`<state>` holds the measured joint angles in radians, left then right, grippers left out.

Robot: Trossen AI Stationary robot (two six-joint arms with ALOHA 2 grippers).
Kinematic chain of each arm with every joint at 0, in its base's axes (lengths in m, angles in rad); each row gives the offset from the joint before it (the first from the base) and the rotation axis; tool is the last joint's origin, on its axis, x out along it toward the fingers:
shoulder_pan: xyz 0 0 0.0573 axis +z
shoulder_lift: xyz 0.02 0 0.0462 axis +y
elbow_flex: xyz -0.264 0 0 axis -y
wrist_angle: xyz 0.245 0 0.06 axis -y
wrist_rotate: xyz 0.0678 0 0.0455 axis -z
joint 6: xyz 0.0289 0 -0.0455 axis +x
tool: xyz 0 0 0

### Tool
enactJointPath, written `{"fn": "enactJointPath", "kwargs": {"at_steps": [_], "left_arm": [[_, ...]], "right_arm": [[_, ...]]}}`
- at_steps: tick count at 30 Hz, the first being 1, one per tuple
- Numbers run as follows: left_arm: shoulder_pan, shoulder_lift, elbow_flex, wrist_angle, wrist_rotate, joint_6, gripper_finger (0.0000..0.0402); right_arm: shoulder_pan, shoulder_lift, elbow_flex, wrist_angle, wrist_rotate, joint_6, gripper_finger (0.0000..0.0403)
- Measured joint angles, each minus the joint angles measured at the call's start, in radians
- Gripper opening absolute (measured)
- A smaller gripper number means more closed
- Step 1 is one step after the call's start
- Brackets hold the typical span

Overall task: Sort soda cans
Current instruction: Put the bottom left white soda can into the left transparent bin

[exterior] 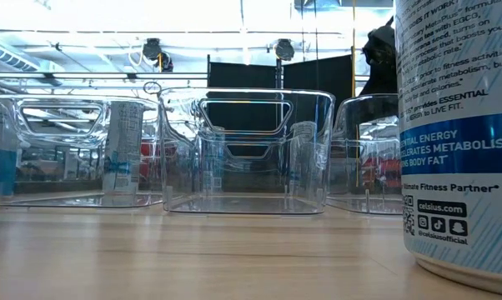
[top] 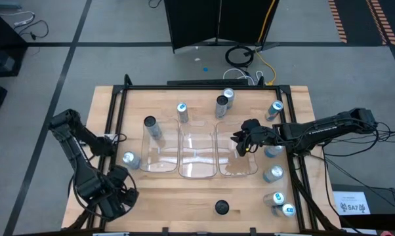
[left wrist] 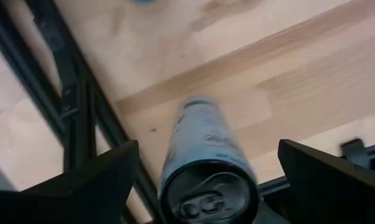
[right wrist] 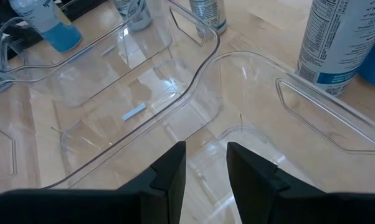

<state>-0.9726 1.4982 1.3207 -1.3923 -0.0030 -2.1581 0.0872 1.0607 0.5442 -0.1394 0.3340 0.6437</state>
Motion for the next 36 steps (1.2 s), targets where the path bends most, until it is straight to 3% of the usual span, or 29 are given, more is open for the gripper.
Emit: {"fn": "enactJointPath", "kwargs": {"at_steps": [11, 31, 36], "left_arm": [[-0.035, 0.005, -0.006, 0.034, 0.030, -0.037, 0.0386], [-0.043, 0.027, -0.007, 0.098, 0.055, -0.037, 0.0284], [-0.043, 0.025, -0.007, 0.095, 0.055, -0.036, 0.0276]], "right_arm": [[0.000, 0.000, 0.000, 0.001, 0.000, 0.004, 0.0107], [0.000, 0.000, 0.000, 0.001, -0.026, 0.026, 0.0107], [0.000, 0.000, 0.000, 0.001, -0.026, 0.026, 0.0107]]}}
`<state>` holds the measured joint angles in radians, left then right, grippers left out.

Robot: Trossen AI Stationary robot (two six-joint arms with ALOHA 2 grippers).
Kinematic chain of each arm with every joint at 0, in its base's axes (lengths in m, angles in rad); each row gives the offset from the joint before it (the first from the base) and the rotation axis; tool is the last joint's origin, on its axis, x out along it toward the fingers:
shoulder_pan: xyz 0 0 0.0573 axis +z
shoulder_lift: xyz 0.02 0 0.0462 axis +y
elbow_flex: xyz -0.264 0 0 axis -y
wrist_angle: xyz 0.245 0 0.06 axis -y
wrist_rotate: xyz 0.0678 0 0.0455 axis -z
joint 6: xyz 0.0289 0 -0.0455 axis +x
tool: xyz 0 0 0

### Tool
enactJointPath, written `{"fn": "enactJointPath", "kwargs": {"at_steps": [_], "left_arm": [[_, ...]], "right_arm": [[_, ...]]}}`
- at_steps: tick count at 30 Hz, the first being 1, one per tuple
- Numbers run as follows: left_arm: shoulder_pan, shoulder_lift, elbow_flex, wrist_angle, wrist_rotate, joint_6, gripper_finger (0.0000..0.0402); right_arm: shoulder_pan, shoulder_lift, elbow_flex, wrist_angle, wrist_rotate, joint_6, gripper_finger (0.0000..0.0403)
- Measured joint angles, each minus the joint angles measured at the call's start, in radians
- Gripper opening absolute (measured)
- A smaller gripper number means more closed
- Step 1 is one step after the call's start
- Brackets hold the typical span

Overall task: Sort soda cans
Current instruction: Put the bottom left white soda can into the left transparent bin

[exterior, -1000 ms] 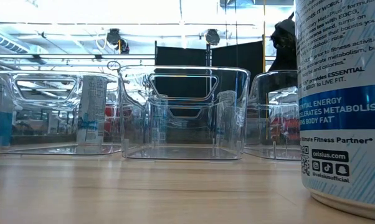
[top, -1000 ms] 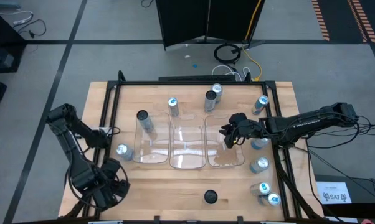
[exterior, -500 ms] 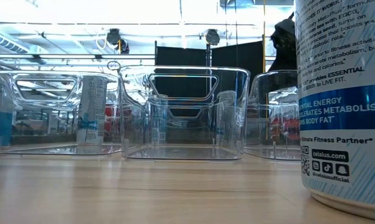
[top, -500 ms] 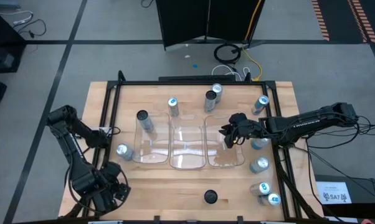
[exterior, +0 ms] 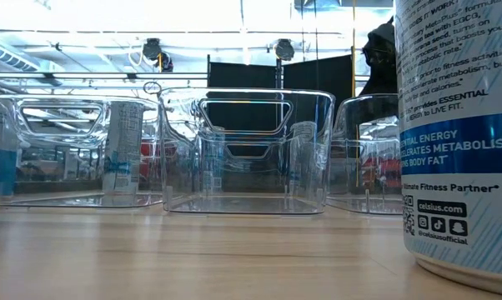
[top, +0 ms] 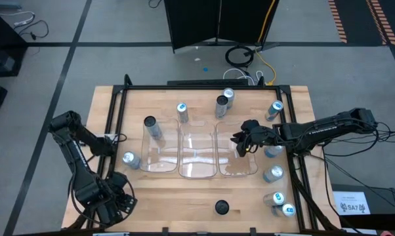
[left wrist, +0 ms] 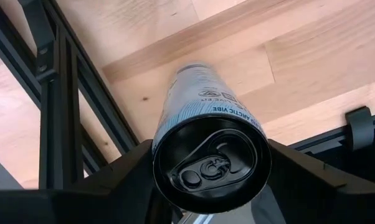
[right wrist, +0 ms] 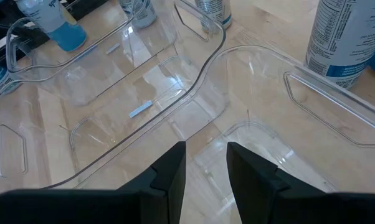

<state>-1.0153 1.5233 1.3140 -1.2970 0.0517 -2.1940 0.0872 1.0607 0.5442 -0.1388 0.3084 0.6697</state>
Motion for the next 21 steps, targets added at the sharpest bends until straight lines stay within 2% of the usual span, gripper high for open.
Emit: {"fn": "enactJointPath", "kwargs": {"at_steps": [5, 12, 15, 21], "left_arm": [[0.003, -0.024, -0.001, -0.040, -0.016, 0.004, 0.0274], [0.020, -0.114, 0.022, -0.056, -0.124, 0.037, 0.0272], [0.041, -0.162, 0.022, -0.059, -0.154, 0.080, 0.0272], [0.128, -0.250, 0.023, -0.072, -0.298, 0.249, 0.0275]], "right_arm": [[0.000, 0.000, 0.000, 0.000, 0.000, 0.000, 0.0107], [0.000, 0.000, 0.000, 0.000, 0.000, 0.000, 0.0107], [0.000, 0.000, 0.000, 0.000, 0.000, -0.001, 0.0107], [0.000, 0.000, 0.000, 0.000, 0.003, -0.004, 0.0107]]}}
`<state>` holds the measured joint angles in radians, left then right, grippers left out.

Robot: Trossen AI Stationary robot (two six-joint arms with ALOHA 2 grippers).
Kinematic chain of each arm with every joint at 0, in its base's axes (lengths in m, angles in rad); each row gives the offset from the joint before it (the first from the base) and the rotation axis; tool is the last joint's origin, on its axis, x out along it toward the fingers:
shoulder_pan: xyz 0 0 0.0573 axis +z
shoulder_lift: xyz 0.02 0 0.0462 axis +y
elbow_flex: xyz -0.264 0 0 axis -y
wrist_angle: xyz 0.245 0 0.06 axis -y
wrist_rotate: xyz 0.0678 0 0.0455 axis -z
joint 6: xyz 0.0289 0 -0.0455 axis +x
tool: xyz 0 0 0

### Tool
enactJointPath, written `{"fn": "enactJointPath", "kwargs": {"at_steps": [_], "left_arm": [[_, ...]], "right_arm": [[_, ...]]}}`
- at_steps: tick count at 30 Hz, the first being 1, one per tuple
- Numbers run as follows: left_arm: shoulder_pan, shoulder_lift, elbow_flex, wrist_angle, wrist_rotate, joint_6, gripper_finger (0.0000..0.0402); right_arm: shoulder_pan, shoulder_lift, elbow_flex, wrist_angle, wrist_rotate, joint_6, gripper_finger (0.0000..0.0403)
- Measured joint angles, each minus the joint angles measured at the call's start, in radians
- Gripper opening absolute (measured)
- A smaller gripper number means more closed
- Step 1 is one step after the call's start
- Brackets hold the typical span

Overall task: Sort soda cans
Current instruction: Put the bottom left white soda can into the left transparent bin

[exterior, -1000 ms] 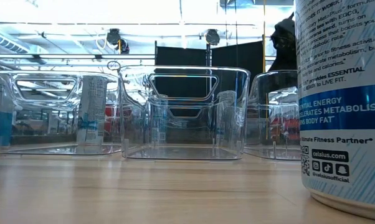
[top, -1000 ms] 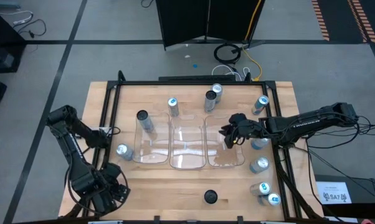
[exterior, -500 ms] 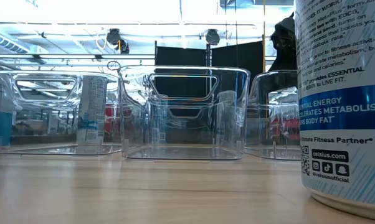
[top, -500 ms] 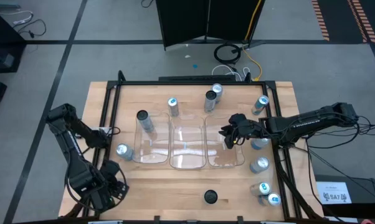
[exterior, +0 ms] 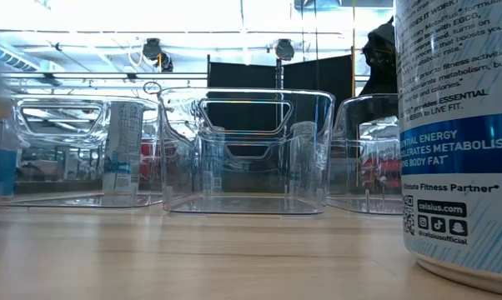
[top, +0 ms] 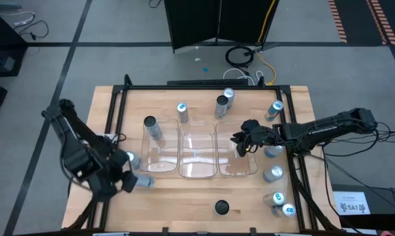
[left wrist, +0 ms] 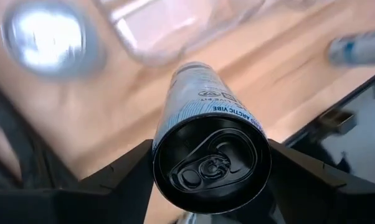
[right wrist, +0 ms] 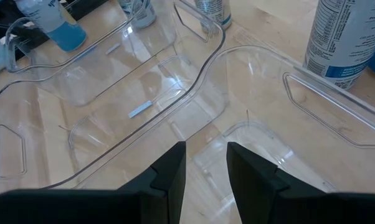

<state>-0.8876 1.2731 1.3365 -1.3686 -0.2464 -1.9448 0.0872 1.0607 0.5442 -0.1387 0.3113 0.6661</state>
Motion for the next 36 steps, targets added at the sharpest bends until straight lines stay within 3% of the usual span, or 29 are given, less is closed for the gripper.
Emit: {"fn": "enactJointPath", "kwargs": {"at_steps": [10, 36], "left_arm": [[0.271, -0.108, 0.001, -0.015, -0.035, 0.373, 0.0279], [0.804, -0.128, 0.002, 0.135, 0.233, 0.999, 0.0281]], "right_arm": [[0.000, 0.000, 0.000, 0.000, 0.001, -0.008, 0.0107], [0.000, 0.000, 0.000, 0.000, 0.001, -0.027, 0.0107]]}}
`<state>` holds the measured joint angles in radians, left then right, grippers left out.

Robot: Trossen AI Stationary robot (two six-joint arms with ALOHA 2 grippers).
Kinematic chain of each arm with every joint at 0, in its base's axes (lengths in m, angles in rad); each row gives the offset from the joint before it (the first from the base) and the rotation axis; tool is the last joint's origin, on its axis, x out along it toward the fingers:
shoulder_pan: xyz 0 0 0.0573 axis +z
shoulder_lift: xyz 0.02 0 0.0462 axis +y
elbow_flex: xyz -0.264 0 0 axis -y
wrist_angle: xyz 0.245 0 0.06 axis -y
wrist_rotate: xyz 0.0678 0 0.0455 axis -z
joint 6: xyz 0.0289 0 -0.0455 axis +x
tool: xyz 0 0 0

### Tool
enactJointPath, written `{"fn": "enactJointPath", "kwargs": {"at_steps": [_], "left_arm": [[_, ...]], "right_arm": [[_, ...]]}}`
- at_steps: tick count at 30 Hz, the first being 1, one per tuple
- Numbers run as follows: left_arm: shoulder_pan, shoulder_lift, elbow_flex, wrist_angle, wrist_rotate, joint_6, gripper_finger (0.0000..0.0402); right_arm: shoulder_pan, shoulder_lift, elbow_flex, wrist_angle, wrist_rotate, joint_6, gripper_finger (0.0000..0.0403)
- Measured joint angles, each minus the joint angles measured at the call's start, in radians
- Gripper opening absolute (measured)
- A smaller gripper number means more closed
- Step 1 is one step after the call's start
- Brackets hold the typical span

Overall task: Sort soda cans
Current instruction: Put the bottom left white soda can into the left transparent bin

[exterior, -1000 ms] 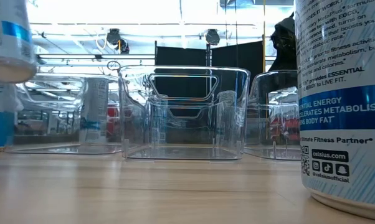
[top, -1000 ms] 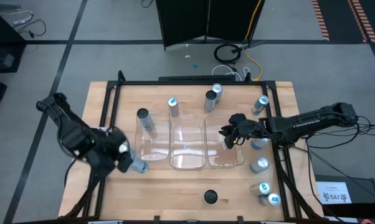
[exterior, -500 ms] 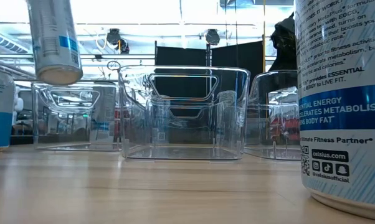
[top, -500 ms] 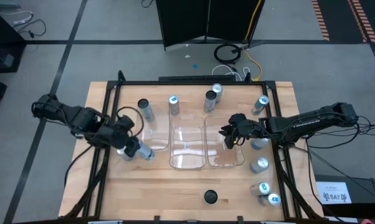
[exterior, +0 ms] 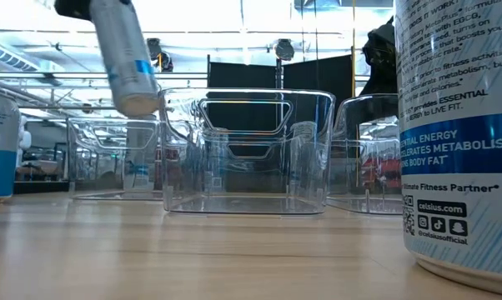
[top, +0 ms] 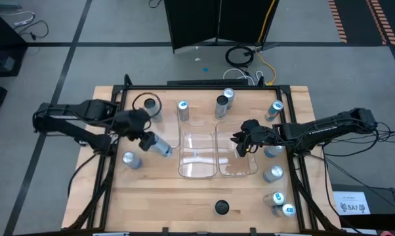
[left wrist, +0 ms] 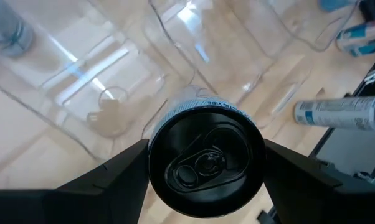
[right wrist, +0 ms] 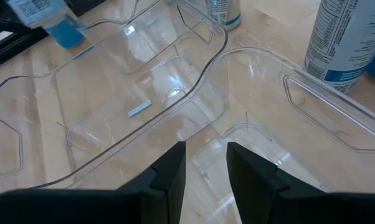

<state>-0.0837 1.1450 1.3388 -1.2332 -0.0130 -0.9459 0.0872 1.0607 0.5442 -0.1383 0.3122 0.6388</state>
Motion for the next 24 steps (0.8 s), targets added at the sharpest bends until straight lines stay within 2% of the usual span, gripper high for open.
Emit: {"fn": "enactJointPath", "kwargs": {"at_steps": [6, 13, 19, 24], "left_arm": [[0.098, 0.000, 0.000, 0.010, 0.047, 0.090, 0.0281], [0.252, 0.025, 0.000, 0.013, 0.045, 0.223, 0.0281], [0.351, 0.156, 0.010, 0.011, 0.080, 0.375, 0.0281], [0.418, 0.303, 0.087, 0.013, 0.083, 0.494, 0.0281]], "right_arm": [[0.000, 0.000, 0.000, 0.000, 0.000, -0.003, 0.0107], [-0.001, 0.000, 0.000, 0.000, 0.001, -0.026, 0.0107], [-0.002, 0.000, 0.000, 0.007, 0.004, -0.041, 0.0107], [-0.003, 0.000, 0.000, 0.019, 0.006, -0.053, 0.0107]]}}
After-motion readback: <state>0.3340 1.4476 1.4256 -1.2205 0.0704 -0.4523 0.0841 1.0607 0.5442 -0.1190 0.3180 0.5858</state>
